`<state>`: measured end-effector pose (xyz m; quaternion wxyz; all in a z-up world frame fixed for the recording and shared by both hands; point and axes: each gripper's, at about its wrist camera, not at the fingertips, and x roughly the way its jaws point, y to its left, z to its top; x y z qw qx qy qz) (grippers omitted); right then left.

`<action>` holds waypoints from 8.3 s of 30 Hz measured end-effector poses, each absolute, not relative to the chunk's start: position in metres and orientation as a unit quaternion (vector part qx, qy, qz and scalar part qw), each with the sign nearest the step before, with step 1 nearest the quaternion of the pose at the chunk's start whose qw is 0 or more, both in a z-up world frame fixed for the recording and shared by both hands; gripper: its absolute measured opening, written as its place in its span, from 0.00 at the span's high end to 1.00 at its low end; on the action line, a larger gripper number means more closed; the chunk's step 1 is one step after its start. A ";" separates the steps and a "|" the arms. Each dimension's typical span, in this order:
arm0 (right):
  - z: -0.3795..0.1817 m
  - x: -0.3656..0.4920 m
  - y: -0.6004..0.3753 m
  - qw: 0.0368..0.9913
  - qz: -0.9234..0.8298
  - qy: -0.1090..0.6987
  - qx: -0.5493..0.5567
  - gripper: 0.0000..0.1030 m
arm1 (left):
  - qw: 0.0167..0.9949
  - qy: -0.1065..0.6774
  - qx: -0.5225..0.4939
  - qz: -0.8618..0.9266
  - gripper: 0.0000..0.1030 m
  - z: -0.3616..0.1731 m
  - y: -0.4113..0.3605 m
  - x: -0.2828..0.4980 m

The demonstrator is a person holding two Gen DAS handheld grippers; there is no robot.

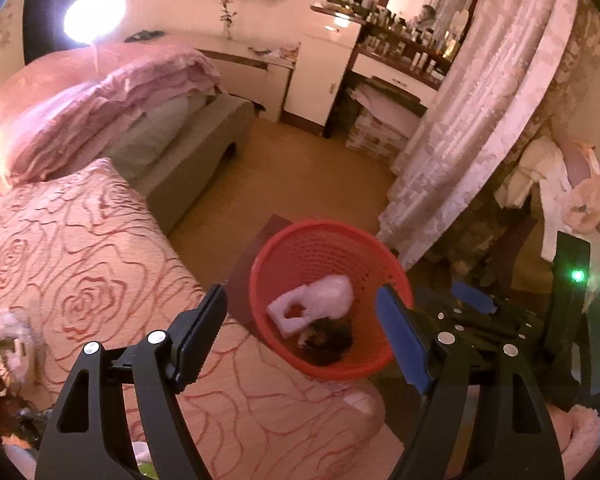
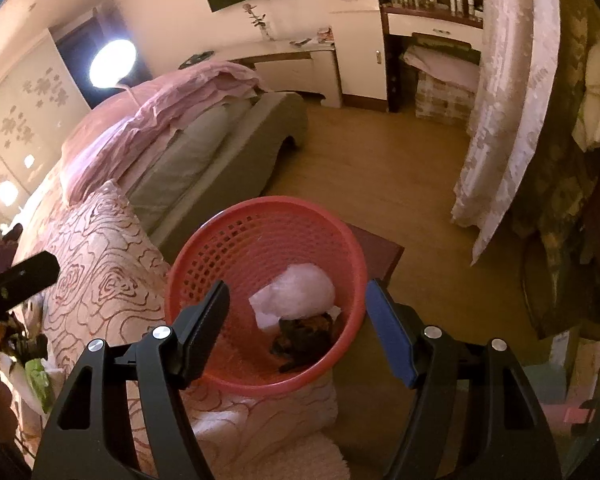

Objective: Collect trash
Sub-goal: 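Withdraw both grippers from the wastebasket back toward the bed, then grasp the white paper strip with the left gripper while the right approaches the green packet, then carry strip and green packet over the red wastebasket and open both grippers, then withdraw both grippers from the wastebasket back toward the bed, then grasp the white tissue with the right gripper while the left grasps the white QR-coded box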

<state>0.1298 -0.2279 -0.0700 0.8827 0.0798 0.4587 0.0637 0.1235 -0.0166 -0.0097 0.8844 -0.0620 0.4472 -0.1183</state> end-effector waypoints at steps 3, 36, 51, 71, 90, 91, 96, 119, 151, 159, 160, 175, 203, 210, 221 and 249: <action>-0.071 0.126 -0.222 0.884 0.069 0.457 0.073 0.34 | 0.889 0.442 -0.063 -0.104 0.28 -0.006 -0.010 0.116; -0.071 0.081 -0.097 0.848 0.259 0.463 -0.007 0.33 | 0.903 0.395 -0.117 0.121 0.28 0.019 0.176 -0.008; -0.053 0.046 -0.032 0.816 0.380 0.431 -0.065 0.33 | 0.883 0.438 -0.129 0.108 0.28 -0.021 0.186 -0.066; -0.066 0.042 0.019 0.773 0.437 0.447 -0.104 0.54 | 0.878 0.444 -0.173 0.054 0.32 -0.035 0.177 -0.032; -0.063 0.050 0.010 0.789 0.423 0.433 -0.106 0.67 | 0.873 0.451 -0.185 0.028 0.71 -0.042 0.161 -0.019; -0.061 0.051 0.008 0.791 0.422 0.431 -0.102 0.67 | 0.874 0.449 -0.185 0.028 0.71 -0.041 0.161 -0.020; -0.054 0.055 -0.002 0.798 0.415 0.428 -0.088 0.68 | 0.880 0.436 -0.184 0.033 0.75 -0.030 0.163 -0.028; -0.029 0.081 -0.042 0.827 0.379 0.414 -0.026 0.68 | 0.920 0.353 -0.168 0.006 0.77 0.036 0.158 -0.047; -0.029 0.119 -0.163 0.887 0.226 0.400 0.034 0.68 | 0.908 0.389 -0.096 -0.126 0.77 0.029 0.031 0.083; -0.049 0.129 -0.189 0.889 0.184 0.418 0.041 0.68 | 0.890 0.422 -0.087 -0.152 0.77 0.011 -0.004 0.121; -0.052 0.132 -0.191 0.888 0.180 0.421 0.042 0.68 | 0.887 0.428 -0.083 -0.152 0.77 0.007 -0.010 0.127; -0.098 0.154 -0.207 0.872 0.149 0.464 0.044 0.67 | 0.847 0.510 -0.024 -0.148 0.74 -0.057 -0.053 0.165; -0.082 0.120 -0.204 0.880 0.132 0.454 0.047 0.28 | 0.880 0.460 -0.039 -0.110 0.35 -0.023 -0.016 0.119; -0.075 0.109 -0.179 0.876 0.162 0.452 0.040 0.28 | 0.893 0.441 -0.034 -0.079 0.35 -0.013 0.003 0.092; -0.075 0.097 -0.130 0.861 0.221 0.458 0.013 0.28 | 0.904 0.425 -0.024 -0.021 0.34 -0.006 0.041 0.041; -0.070 0.052 -0.002 0.807 0.377 0.450 -0.065 0.27 | 0.883 0.435 -0.126 0.127 0.34 -0.019 0.180 -0.058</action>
